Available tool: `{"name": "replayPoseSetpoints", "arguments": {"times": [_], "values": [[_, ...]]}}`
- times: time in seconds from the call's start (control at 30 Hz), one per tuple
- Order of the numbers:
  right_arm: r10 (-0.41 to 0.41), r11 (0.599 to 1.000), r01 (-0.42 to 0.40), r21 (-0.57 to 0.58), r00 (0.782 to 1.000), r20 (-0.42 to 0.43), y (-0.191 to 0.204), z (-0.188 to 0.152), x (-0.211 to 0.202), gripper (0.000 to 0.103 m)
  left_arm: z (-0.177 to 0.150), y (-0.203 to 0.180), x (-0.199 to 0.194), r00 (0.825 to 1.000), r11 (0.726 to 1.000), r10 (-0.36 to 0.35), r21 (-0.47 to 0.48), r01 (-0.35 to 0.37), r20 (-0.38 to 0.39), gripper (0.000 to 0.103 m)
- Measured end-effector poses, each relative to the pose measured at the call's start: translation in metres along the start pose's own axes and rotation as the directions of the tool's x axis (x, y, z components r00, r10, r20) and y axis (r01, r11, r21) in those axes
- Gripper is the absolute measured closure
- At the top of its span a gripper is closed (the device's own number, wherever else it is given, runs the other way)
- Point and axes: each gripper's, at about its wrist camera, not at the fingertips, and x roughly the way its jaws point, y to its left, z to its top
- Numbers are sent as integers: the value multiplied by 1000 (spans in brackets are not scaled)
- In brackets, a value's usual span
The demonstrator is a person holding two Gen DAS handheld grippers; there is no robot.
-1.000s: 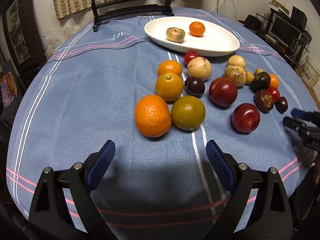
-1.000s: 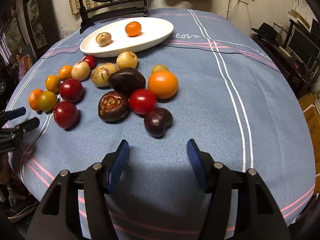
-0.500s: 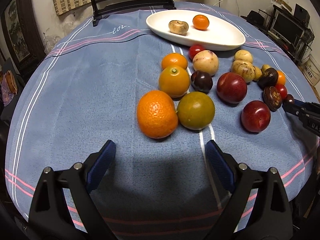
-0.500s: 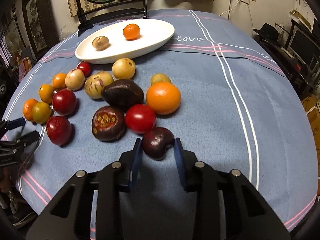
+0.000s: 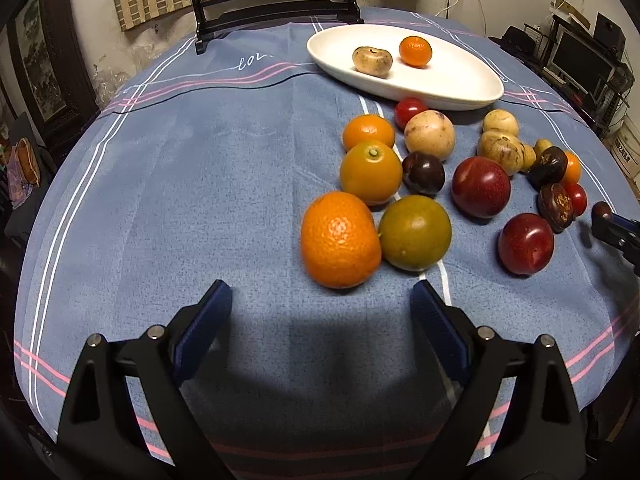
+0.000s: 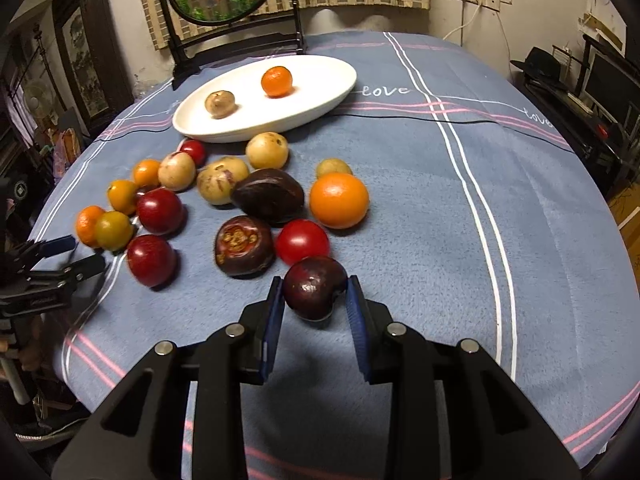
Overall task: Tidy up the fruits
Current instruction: 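Grasp a dark purple plum with the right tool while the left tool grasps an orange mandarin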
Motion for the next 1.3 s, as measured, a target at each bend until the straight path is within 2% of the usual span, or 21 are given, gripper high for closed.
{"name": "replayPoseSetpoints", "arguments": {"times": [0.1, 0.23, 0.3, 0.4, 0.53, 0.63, 1.0, 1.3], "values": [[17, 1000, -17, -13, 1000, -3, 2, -2, -2, 71, 2, -2, 1, 1000, 1000, 7, 25, -8, 21, 12], [33, 999, -33, -21, 999, -6, 5, -2, -3, 71, 6, -4, 3, 999, 997, 3, 82, -6, 36, 27], [36, 999, -36, -23, 999, -5, 5, -2, -4, 71, 8, -3, 6, 999, 995, -8, 95, 5, 35, 30], [40, 999, -40, -20, 999, -9, 5, -1, -3, 71, 11, 3, 8, 997, 993, -65, 103, 61, 36, 50], [40, 999, -40, -16, 999, -21, 5, -1, 0, 71, 14, 5, 10, 995, 991, -98, 90, 95, 32, 54], [43, 999, -44, -21, 999, -17, 6, 0, -2, 71, 15, 2, 9, 993, 990, -112, 94, 108, 38, 66], [50, 998, -50, -24, 999, -1, 7, 1, -8, 71, 13, 7, -7, 991, 993, -117, 42, 115, 60, 66], [77, 997, -76, -32, 997, 29, 9, 2, -19, 71, 18, -2, -34, 983, 988, -145, 67, 138, 111, 66]]}}
